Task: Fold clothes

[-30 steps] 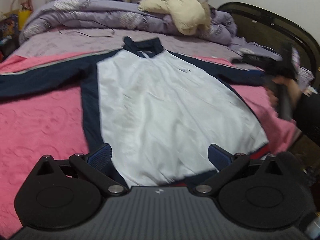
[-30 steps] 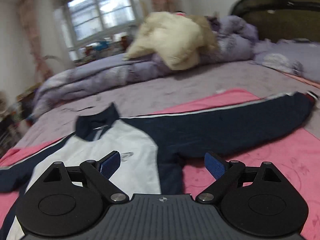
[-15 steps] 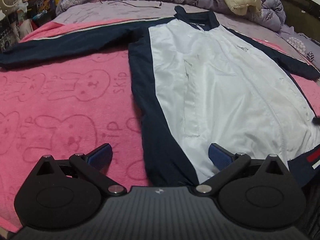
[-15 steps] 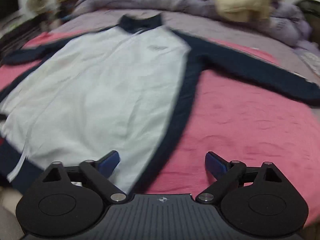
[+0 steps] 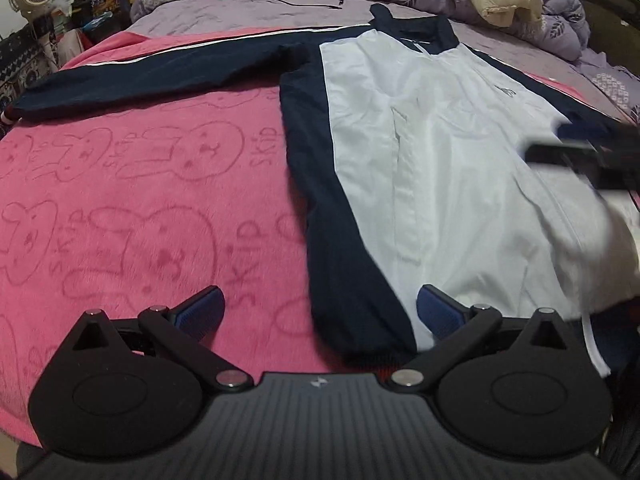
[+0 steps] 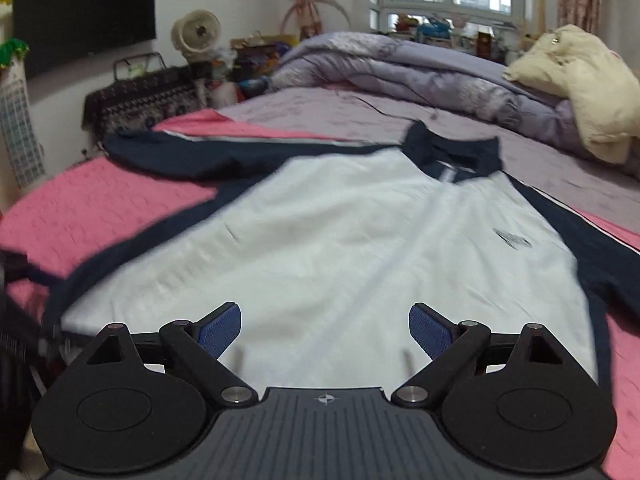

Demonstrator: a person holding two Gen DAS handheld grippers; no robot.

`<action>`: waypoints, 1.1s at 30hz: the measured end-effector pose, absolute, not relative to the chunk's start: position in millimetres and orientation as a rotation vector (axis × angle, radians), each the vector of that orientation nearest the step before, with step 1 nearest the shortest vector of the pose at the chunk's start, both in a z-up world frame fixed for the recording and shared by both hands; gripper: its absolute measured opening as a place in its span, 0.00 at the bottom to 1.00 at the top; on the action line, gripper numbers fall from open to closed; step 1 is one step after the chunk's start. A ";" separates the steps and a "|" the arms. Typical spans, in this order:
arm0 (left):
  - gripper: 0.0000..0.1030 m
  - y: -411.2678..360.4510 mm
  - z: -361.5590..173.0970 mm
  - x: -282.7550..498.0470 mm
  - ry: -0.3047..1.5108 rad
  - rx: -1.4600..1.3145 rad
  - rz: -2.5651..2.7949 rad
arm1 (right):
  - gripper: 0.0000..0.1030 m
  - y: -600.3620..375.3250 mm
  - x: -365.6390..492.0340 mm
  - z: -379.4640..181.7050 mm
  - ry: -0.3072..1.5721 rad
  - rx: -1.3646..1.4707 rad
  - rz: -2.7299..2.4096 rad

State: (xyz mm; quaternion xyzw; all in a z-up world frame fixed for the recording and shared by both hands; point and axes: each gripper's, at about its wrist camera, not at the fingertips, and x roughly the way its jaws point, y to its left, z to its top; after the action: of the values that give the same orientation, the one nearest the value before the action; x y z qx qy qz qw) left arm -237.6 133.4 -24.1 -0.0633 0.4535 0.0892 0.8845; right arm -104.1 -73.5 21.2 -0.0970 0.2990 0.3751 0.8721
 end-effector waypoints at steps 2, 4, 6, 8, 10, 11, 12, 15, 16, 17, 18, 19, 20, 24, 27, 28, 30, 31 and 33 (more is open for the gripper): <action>1.00 130.4 -24.2 -240.8 0.940 -0.117 0.186 | 0.83 -40.7 -85.8 23.3 0.623 -0.202 0.789; 1.00 127.7 -24.7 -241.1 0.935 -0.107 0.191 | 0.67 -7.8 -67.5 25.4 0.621 -0.202 0.793; 1.00 127.6 -24.0 -240.4 0.932 -0.111 0.193 | 0.56 25.3 -47.2 22.1 0.629 -0.201 0.783; 1.00 129.4 -22.8 -241.8 0.928 -0.116 0.186 | 0.54 54.6 -26.1 3.0 0.659 -0.202 0.744; 1.00 132.6 -20.9 -243.5 0.925 -0.126 0.177 | 0.61 73.3 -13.7 -23.1 0.683 -0.213 0.719; 1.00 136.9 -18.3 -243.7 0.926 -0.144 0.171 | 0.63 78.0 -12.1 -28.8 0.685 -0.222 0.709; 1.00 141.7 -15.4 -244.1 0.925 -0.163 0.167 | 0.63 79.3 -13.6 -29.5 0.679 -0.235 0.702; 1.00 167.3 -3.5 -246.8 0.882 -0.218 0.213 | 0.64 72.4 -14.9 -29.7 0.680 -0.221 0.713; 1.00 177.2 1.0 -246.9 0.864 -0.230 0.235 | 0.65 68.6 -14.9 -30.0 0.682 -0.208 0.720; 1.00 187.9 5.7 -246.6 0.840 -0.248 0.254 | 0.67 65.3 -14.7 -30.9 0.683 -0.196 0.725; 1.00 200.8 9.5 -244.8 0.815 -0.266 0.274 | 0.68 63.7 -14.1 -31.4 0.684 -0.188 0.729; 1.00 213.9 13.3 -242.8 0.788 -0.283 0.298 | 0.70 64.1 -14.0 -30.7 0.683 -0.191 0.730; 1.00 228.1 16.5 -240.2 0.759 -0.292 0.339 | 0.72 65.1 -14.5 -29.5 0.681 -0.198 0.731; 1.00 289.3 27.5 -231.5 0.623 -0.362 0.487 | 0.75 65.9 -17.5 -28.8 0.669 -0.206 0.727; 1.00 345.4 25.7 -221.2 0.549 -0.478 0.571 | 0.77 66.1 -17.3 -29.8 0.667 -0.208 0.723; 1.00 365.4 23.1 -216.1 0.536 -0.517 0.601 | 0.78 66.4 -17.4 -30.1 0.666 -0.211 0.721; 1.00 401.2 16.3 -204.7 0.518 -0.582 0.667 | 0.78 66.9 -17.7 -30.6 0.664 -0.215 0.717; 1.00 416.6 12.3 -198.0 0.515 -0.609 0.706 | 0.79 67.1 -17.9 -30.9 0.663 -0.217 0.715; 0.99 443.5 2.3 -186.2 0.522 -0.649 0.786 | 0.80 67.2 -17.8 -31.3 0.662 -0.219 0.712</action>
State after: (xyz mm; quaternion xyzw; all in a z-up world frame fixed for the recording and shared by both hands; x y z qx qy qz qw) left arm -186.2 443.5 2.3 -0.3070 0.2469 0.3719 0.8405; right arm -17.8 67.2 -31.3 -0.1052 0.3177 0.3415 0.8783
